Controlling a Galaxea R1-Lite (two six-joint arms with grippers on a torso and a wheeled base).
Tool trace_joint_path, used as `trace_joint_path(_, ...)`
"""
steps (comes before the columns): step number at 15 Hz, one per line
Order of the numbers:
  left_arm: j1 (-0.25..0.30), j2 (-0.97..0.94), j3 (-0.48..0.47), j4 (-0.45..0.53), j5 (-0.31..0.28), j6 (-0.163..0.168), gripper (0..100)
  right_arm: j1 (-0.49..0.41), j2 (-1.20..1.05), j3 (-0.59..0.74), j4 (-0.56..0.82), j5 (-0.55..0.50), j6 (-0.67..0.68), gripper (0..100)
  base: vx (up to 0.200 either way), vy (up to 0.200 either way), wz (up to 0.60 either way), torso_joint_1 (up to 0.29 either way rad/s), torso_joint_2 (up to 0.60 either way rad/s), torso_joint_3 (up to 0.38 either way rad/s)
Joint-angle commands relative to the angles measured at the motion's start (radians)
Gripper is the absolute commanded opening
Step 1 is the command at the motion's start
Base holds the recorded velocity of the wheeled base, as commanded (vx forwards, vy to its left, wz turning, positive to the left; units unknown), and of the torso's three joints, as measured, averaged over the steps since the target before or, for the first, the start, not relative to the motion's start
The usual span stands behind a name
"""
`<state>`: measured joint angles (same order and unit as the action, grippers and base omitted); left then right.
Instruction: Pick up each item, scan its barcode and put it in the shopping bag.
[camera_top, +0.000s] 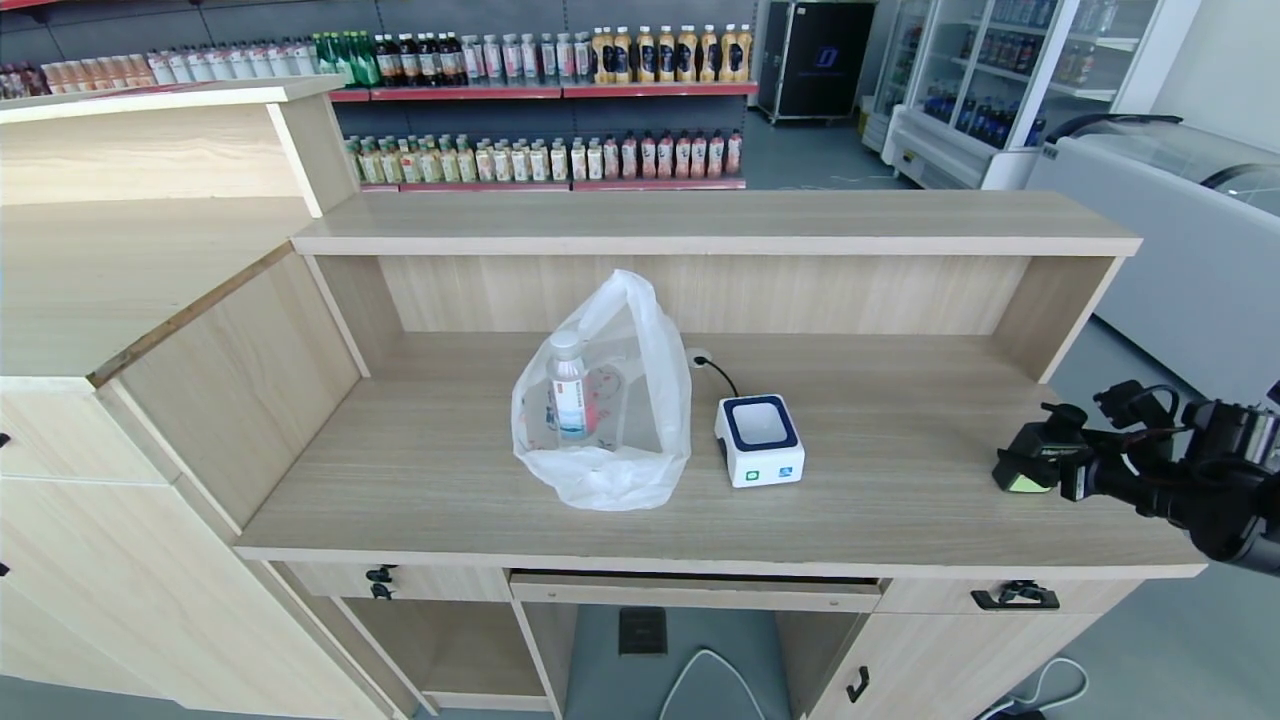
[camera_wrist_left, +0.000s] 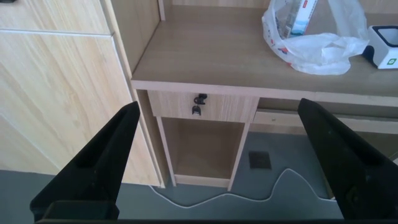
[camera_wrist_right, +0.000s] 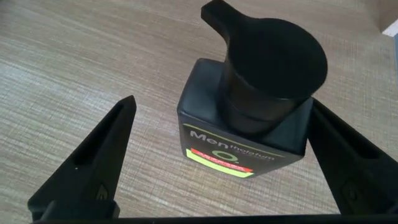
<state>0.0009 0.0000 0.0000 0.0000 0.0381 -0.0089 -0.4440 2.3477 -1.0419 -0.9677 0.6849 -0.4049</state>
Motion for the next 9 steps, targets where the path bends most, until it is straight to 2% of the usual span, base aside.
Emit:
trace_joint_path(1,0.001,0.0,0.0,0.0,0.0,0.0,100,0.018,0.028,-0.017,-0.006,-0.001,0.0,100,0.0,0.0,0.0,0.0,0.0,0.0)
trace_joint_path(6,0.001,0.0,0.0,0.0,0.0,0.0,100,0.047,0.056,-0.027,-0.028,-0.001,0.0,100,0.0,0.0,0.0,0.0,0.0,0.0)
trace_joint_path(7,0.001,0.0,0.0,0.0,0.0,0.0,100,0.051,0.055,-0.026,-0.028,-0.001,0.0,0,0.0,0.0,0.0,0.0,0.0,0.0)
trace_joint_path(9,0.001,0.0,0.0,0.0,0.0,0.0,100,0.054,0.055,-0.024,-0.036,-0.001,-0.002,0,0.0,0.0,0.0,0.0,0.0,0.0)
